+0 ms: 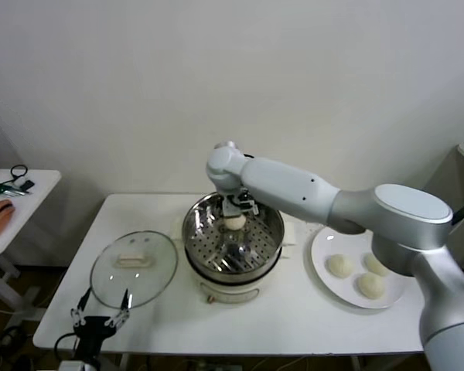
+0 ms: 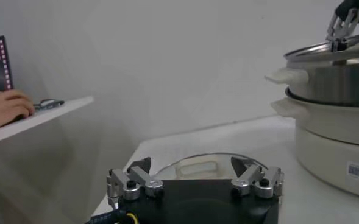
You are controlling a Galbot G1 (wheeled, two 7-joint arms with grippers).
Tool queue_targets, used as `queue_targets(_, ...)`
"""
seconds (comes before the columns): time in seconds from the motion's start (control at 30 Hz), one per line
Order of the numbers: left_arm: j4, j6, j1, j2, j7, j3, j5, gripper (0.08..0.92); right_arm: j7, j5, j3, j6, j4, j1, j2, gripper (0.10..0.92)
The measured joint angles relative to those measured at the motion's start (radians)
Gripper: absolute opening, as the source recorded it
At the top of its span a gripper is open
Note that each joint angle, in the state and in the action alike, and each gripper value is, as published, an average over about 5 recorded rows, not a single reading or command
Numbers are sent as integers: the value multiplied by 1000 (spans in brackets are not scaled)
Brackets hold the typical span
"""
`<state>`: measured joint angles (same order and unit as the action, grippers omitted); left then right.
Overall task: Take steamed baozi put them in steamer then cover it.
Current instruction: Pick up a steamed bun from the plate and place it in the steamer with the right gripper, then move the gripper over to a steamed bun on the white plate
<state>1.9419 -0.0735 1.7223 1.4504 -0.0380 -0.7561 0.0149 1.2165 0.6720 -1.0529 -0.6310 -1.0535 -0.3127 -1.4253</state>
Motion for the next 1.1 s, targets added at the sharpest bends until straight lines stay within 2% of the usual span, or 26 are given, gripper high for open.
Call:
queue_targets(0.13, -2, -1, 1, 0, 0, 0, 1, 823, -4, 20, 11, -13, -3, 2, 1, 817)
queue_targets(0.37, -3, -5, 5, 0, 0, 0, 3, 823, -6, 38, 32, -33, -27, -10, 18, 823)
queue_targets(0.57, 0, -5, 11, 0, 0, -2, 2, 823, 6, -13, 39, -33, -76, -57, 66, 823)
queue_targets(0.83, 9, 0, 8, -2, 1, -2, -7, 823, -51, -225, -24, 30, -156, -169, 221, 823)
queue_targets(1.1, 21, 5, 9, -6, 2, -1, -9, 823, -159, -473, -134, 182, -207, -257, 436, 823)
